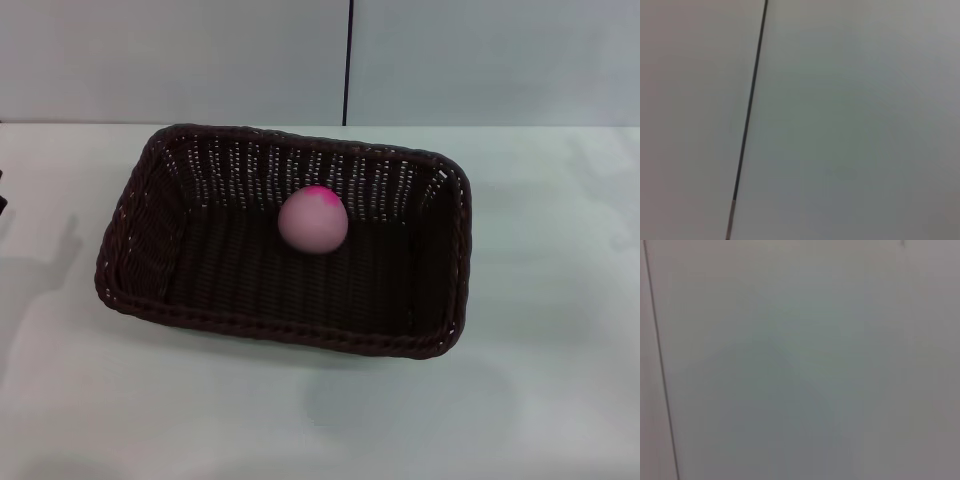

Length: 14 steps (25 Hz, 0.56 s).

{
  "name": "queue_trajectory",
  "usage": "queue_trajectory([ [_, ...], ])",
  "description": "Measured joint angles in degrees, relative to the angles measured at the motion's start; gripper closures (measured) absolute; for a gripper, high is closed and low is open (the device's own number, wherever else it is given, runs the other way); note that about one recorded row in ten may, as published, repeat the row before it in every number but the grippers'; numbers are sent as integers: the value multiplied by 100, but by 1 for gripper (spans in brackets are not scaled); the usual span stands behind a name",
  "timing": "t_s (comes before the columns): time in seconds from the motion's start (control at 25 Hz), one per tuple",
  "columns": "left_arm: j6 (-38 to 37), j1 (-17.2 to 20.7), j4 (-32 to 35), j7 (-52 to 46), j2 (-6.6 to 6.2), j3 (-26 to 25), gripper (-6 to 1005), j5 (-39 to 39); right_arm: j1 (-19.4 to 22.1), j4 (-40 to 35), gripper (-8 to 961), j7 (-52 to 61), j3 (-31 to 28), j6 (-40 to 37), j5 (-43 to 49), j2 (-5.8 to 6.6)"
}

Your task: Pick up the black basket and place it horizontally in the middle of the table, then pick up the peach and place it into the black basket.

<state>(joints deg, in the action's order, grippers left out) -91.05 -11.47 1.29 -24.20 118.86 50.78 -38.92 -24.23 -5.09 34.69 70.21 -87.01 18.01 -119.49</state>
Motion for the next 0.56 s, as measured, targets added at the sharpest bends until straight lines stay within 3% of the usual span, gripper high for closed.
queue_trajectory([
  [0.56,-411,-3,6,80,-36,-81,194,-2,150,126,179,-204,-82,-251,-19,-32],
])
